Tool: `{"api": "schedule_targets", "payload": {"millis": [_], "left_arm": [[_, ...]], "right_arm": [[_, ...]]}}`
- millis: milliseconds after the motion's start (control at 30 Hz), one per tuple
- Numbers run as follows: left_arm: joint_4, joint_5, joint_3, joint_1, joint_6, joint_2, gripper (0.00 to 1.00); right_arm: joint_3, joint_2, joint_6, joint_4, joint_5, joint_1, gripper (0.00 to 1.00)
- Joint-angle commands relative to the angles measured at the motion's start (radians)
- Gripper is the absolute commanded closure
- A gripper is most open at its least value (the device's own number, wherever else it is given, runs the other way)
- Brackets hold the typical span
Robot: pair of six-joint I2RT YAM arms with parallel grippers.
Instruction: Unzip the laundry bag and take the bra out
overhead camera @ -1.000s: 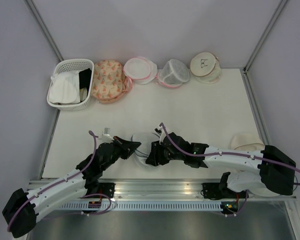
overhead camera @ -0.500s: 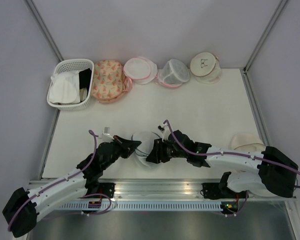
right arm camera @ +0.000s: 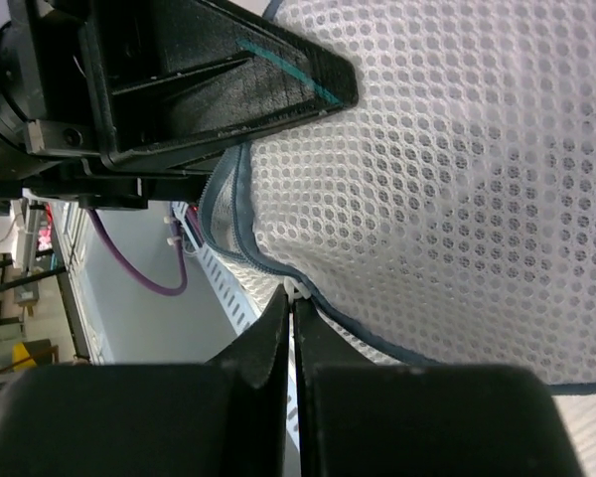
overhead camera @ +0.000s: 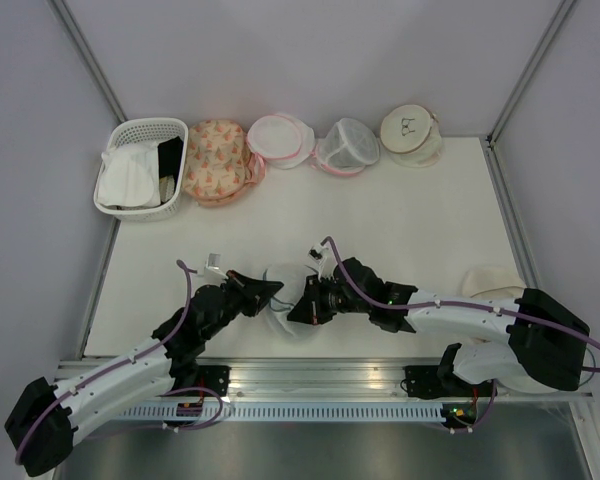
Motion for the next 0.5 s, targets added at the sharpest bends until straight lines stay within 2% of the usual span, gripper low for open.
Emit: {"api": "schedule_targets", "payload": {"millis": [0, 333, 467], "left_arm": [[0.014, 0.032, -0.017, -0.001, 0.022, -0.01, 0.98], [-0.017, 0.004, -0.04, -0.002, 0.016, -0.058, 0.98], [-0.006, -0.002, -0.037, -0.002, 0.017, -0.052, 0.98]], "right_arm": [[0.06, -0.026, -0.022, -0.002, 0.039, -0.004, 0.99], [0.058, -0.137, -0.069, -0.303, 0.141, 0.001, 1.0], [0.057, -0.129, -0.085, -0.397, 0.155, 0.002, 0.99]]}}
